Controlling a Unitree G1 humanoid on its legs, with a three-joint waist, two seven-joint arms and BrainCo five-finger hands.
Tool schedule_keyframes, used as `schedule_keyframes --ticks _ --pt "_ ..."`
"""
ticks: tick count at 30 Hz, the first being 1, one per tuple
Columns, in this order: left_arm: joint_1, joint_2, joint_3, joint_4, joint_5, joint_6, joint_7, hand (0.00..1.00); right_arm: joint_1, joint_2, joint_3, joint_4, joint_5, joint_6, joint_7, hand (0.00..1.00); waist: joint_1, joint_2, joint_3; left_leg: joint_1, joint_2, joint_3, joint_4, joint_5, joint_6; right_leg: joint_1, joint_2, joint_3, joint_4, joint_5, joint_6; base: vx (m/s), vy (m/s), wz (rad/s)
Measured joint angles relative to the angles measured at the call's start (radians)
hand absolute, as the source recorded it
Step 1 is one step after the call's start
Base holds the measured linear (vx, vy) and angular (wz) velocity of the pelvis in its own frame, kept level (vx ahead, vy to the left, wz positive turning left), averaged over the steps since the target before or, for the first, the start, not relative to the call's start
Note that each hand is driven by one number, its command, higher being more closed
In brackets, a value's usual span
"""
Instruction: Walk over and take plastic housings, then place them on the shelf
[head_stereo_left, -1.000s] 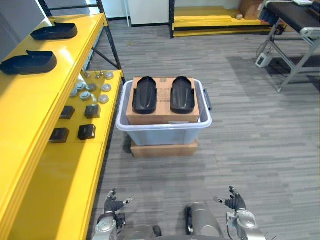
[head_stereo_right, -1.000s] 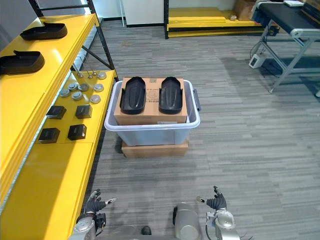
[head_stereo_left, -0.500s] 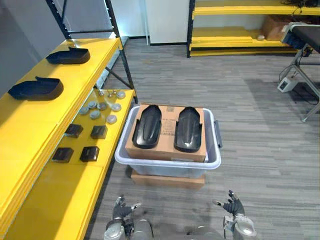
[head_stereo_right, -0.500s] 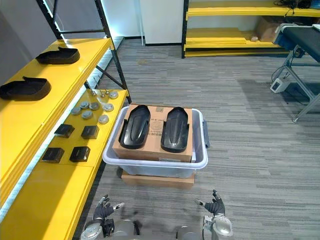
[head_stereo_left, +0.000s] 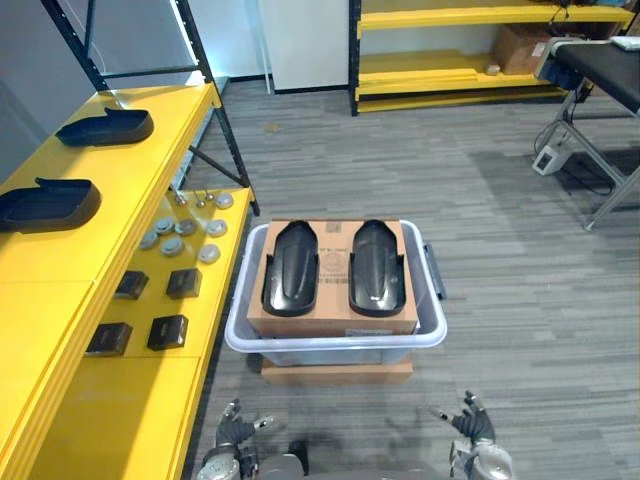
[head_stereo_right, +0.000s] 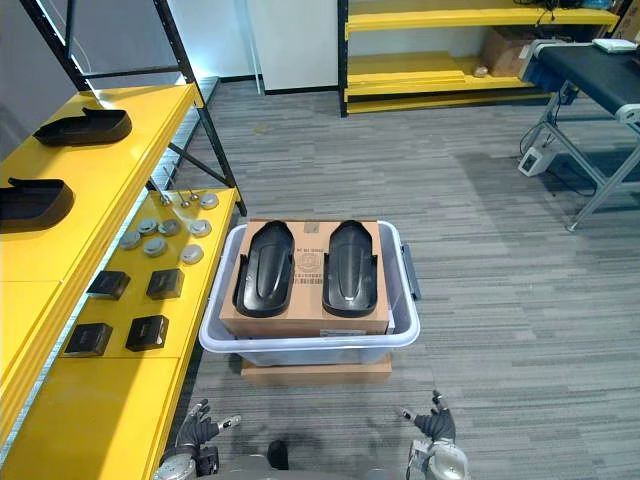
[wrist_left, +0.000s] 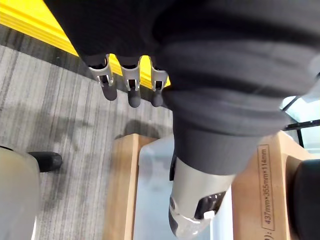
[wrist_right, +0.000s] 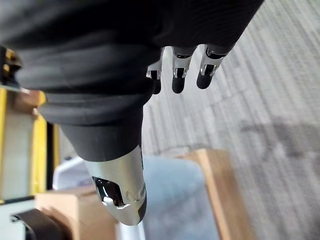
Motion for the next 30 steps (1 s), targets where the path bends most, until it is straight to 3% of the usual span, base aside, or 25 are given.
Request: schedule_keyframes --ticks 4,11,16,21,30 --pt "0.016 0.019 -0.024 -0.004 0.004 0.0 -0.002 0.0 -0.045 -0.035 -0.017 -0.117 -0.06 -0.019 -0.037 0.0 -0.004 -0.011 -0.008 -0.004 -0.004 -0.004 -0.019 0.003 0.003 0.002 0.0 0.001 -0.026 0.026 0.002 0.09 0.007 0.04" --pt "0.015 0.039 -0.046 -0.024 0.015 -0.006 -0.021 0.0 -0.231 -0.133 0.053 -0.099 -0.096 -0.023 -0.073 0.0 0.004 -0.009 -0.007 -0.005 -0.005 -0.022 -0.03 0.004 0.005 0.019 0.003 -0.001 -0.042 0.037 0.005 0.07 -0.008 0.08" --pt "0.014 0.037 -0.082 -0.024 0.015 -0.012 -0.021 0.0 -0.423 -0.207 0.161 0.085 -0.134 -0.022 -0.075 0.0 0.015 0.009 0.002 -0.007 -0.002 -0.047 -0.057 0.031 0.009 0.02 0.009 -0.005 -0.062 0.055 -0.007 -0.01 -0.015 0.12" --pt "0.011 0.036 -0.115 -0.035 0.012 -0.02 -0.019 0.0 -0.535 -0.217 0.224 0.26 -0.137 0.003 -0.073 0.0 0.029 0.037 0.029 -0.021 -0.004 -0.075 -0.075 0.06 0.014 0.017 0.01 -0.033 -0.063 0.069 -0.008 -0.05 -0.01 0.17" --pt "-0.036 0.028 -0.131 -0.056 -0.021 -0.029 0.006 0.0 -0.808 -0.219 0.247 0.56 -0.179 0.065 -0.094 0.0 0.043 0.076 0.141 -0.123 -0.015 -0.118 -0.096 0.135 0.027 -0.077 0.007 -0.059 -0.055 0.09 0.012 -0.14 0.017 0.12"
